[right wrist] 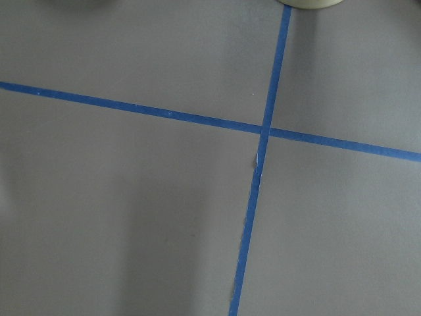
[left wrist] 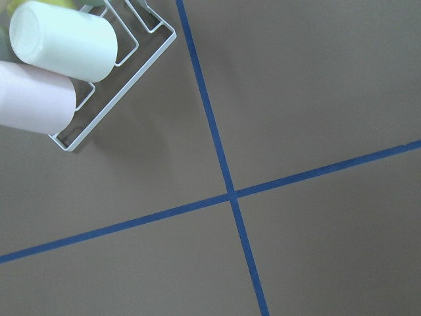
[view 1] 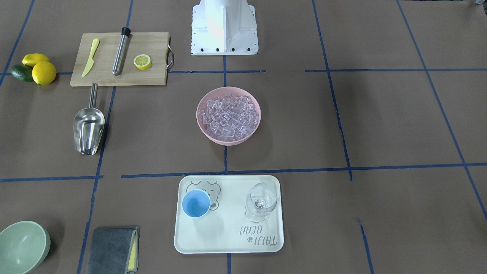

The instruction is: Put ice in cup with scoop

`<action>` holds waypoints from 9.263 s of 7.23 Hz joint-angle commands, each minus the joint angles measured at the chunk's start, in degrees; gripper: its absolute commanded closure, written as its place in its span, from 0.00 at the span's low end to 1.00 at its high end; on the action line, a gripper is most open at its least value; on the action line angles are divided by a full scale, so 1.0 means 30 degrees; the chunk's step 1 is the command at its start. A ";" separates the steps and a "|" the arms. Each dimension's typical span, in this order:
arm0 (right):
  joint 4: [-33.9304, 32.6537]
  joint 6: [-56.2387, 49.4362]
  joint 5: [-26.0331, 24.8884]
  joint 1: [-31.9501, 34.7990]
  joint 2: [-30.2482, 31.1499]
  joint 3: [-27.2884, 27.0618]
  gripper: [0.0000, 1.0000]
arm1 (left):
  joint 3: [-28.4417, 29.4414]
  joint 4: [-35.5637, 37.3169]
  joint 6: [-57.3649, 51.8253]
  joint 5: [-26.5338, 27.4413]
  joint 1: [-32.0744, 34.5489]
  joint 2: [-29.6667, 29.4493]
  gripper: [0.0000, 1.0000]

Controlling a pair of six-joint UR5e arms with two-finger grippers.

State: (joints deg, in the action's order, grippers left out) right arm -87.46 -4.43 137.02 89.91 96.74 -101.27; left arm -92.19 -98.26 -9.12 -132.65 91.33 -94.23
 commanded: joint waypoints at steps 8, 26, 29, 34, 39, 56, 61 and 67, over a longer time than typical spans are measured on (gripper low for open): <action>0.0121 0.3875 0.0029 -0.1287 -0.0574 -0.0608 0.00 | -0.0880 -1.2370 -0.0066 -0.0052 -0.6754 0.0444 0.00; 0.2435 1.6380 -0.3626 -1.1126 -0.1631 -0.5878 0.00 | 0.3807 -1.9277 0.3798 0.5456 -1.9896 -0.7553 0.00; 0.2464 1.9918 -0.5383 -1.3730 -0.1281 -0.7165 0.00 | 0.3894 -1.9306 0.3801 0.5456 -1.9867 -0.7555 0.00; 0.5335 2.2712 -0.8256 -1.7394 0.0945 -0.7026 0.00 | 0.4012 -1.9335 0.3801 0.5456 -1.9867 -0.7555 0.00; 0.7967 2.3771 -0.9111 -1.8865 0.1094 -0.4364 0.09 | 0.4012 -1.9364 0.3801 0.5456 -1.9867 -0.7584 0.00; -0.2511 0.4415 -0.8116 -1.5352 -0.3811 -0.8982 1.00 | 0.4012 -1.9482 0.3801 0.5456 -1.9838 -0.7555 0.00; -1.7297 0.2413 -0.8993 -1.7339 -1.3953 -0.8991 1.00 | 0.4041 -1.9482 0.3801 0.5456 -1.9838 -0.7526 0.00; -2.4073 0.2384 -1.0422 -2.0004 -2.2362 -0.0594 1.00 | 0.4041 -1.9482 0.3801 0.5456 -1.9808 -0.7526 0.00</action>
State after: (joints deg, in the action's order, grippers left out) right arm -157.40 2.79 107.75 31.90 34.38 -109.59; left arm -80.07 -156.71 2.28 -116.28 31.90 -116.81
